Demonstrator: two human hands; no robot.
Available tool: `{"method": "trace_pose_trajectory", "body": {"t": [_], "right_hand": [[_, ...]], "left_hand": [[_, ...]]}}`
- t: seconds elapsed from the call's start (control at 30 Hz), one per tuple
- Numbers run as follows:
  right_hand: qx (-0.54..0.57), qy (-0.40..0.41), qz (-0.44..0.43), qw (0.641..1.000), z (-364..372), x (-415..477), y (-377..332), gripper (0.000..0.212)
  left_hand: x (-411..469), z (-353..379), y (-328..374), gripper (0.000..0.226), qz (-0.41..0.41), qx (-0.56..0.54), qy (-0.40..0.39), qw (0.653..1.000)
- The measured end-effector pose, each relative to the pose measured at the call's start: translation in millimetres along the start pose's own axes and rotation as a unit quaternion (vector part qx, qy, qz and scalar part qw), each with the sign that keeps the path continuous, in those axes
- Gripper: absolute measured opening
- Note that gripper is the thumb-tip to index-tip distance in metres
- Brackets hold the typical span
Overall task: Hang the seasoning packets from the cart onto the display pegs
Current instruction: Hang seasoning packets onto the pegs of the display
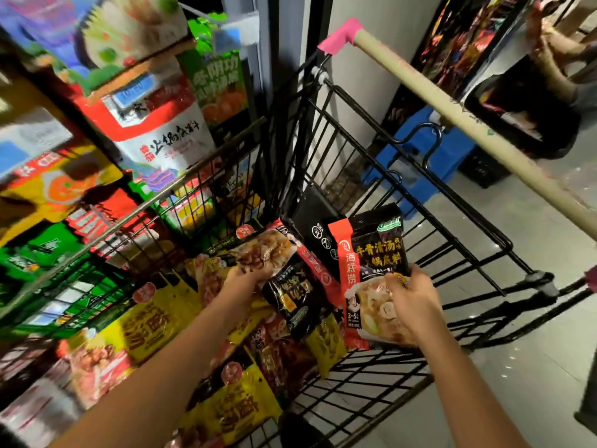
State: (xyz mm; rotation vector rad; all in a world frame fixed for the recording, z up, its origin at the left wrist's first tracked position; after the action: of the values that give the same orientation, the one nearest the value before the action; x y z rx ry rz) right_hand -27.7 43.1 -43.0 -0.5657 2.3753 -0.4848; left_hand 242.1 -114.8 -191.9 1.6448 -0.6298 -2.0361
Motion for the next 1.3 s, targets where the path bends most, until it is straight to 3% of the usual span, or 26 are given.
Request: {"method": "trace_pose_trajectory", "body": {"t": [0.07, 0.13, 0.23, 0.3, 0.4, 0.5, 0.6, 0.67, 0.73, 0.77, 0.9, 1.0, 1.07, 1.1, 1.17, 1.23, 1.3], "right_hand": [[0.014, -0.007, -0.002, 1.0, 0.9, -4.6, -6.0, 0.048], [0.017, -0.026, -0.02, 0.999, 4.0, -6.7, -15.4, 0.037], [0.047, -0.083, -0.074, 0.993, 11.4, -8.9, -42.6, 0.011], [0.037, -0.119, -0.144, 0.982, 15.3, -15.1, -70.3, 0.007], [0.009, -0.189, -0.222, 0.957, 35.0, -20.2, -99.0, 0.019], [-0.006, -0.186, -0.232, 0.955, 51.9, -17.6, -108.8, 0.017], [0.022, -0.118, -0.222, 0.968, 55.5, -2.5, -106.2, 0.02], [0.0, -0.099, -0.24, 0.966, 61.5, 8.6, -102.5, 0.053], [-0.007, -0.117, -0.234, 0.965, 72.2, 12.3, -99.6, 0.073], [-0.005, -0.137, -0.226, 0.965, 77.1, 6.0, -101.5, 0.071], [0.035, -0.303, -0.197, 0.932, 118.4, -34.6, -105.3, 0.029], [0.1, -0.386, -0.146, 0.905, 140.8, -60.8, -100.4, 0.024], [0.137, -0.407, -0.117, 0.895, 146.5, -69.0, -94.4, 0.026], [0.158, -0.407, -0.098, 0.894, 145.9, -70.9, -91.1, 0.028], [0.221, -0.415, -0.056, 0.881, 143.9, -74.8, -90.5, 0.023], [0.257, -0.401, -0.028, 0.879, 144.7, -73.0, -87.0, 0.017], [0.28, -0.406, -0.03, 0.869, 152.4, -76.4, -88.4, 0.035]], "left_hand": [[-16.9, -21.6, 26.3, 0.04, 0.027, -0.001, -0.015, 1.0], [-32.5, -41.0, 51.6, 0.043, 0.047, 0.033, -0.035, 0.998], [-58.7, -58.3, 86.3, 0.031, 0.07, 0.173, -0.078, 0.979], [-74.2, -60.2, 106.7, 0.025, 0.075, 0.286, -0.116, 0.948], [-87.3, -57.3, 122.2, 0.082, 0.081, 0.47, -0.156, 0.865], [-91.1, -58.5, 113.1, 0.071, 0.045, 0.551, -0.194, 0.81], [-109.1, -54.5, 110.2, 0.063, 0.012, 0.617, -0.209, 0.758], [-114.9, -54.7, 110.1, 0.038, 0.028, 0.621, -0.223, 0.751], [-129.7, -47.8, 113.1, 0.035, 0.053, 0.62, -0.241, 0.744], [-141.2, -39.6, 116.7, 0.034, 0.07, 0.629, -0.251, 0.733], [-171.4, -2.4, 124.8, 0.039, 0.184, 0.697, -0.243, 0.649], [-176.4, 14.9, 123.7, 0.042, 0.299, 0.719, -0.232, 0.583], [-172.7, 12.6, 120.2, 0.041, 0.408, 0.719, -0.157, 0.541], [-174.1, 7.3, 118.0, 0.044, 0.465, 0.698, -0.09, 0.537], [-178.8, -11.5, 110.8, 0.067, 0.514, 0.626, 0.08, 0.581], [-188.2, -36.8, 101.2, 0.109, 0.458, 0.552, 0.252, 0.65], [-185.9, -66.0, 79.9, 0.14, 0.354, 0.432, 0.349, 0.752]]}}
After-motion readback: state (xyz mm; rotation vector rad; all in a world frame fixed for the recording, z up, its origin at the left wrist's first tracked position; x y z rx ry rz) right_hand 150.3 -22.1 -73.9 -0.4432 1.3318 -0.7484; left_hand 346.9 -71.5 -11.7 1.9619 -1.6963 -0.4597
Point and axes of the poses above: each hand's wrist, its own x-axis towards the middle knuckle, its own z-axis out of the palm, y = z × x, the point moved 6 cm from there along x, towards the middle knuckle, and after that the axes turned 12 degrees about -x, right-handed, at the moved point
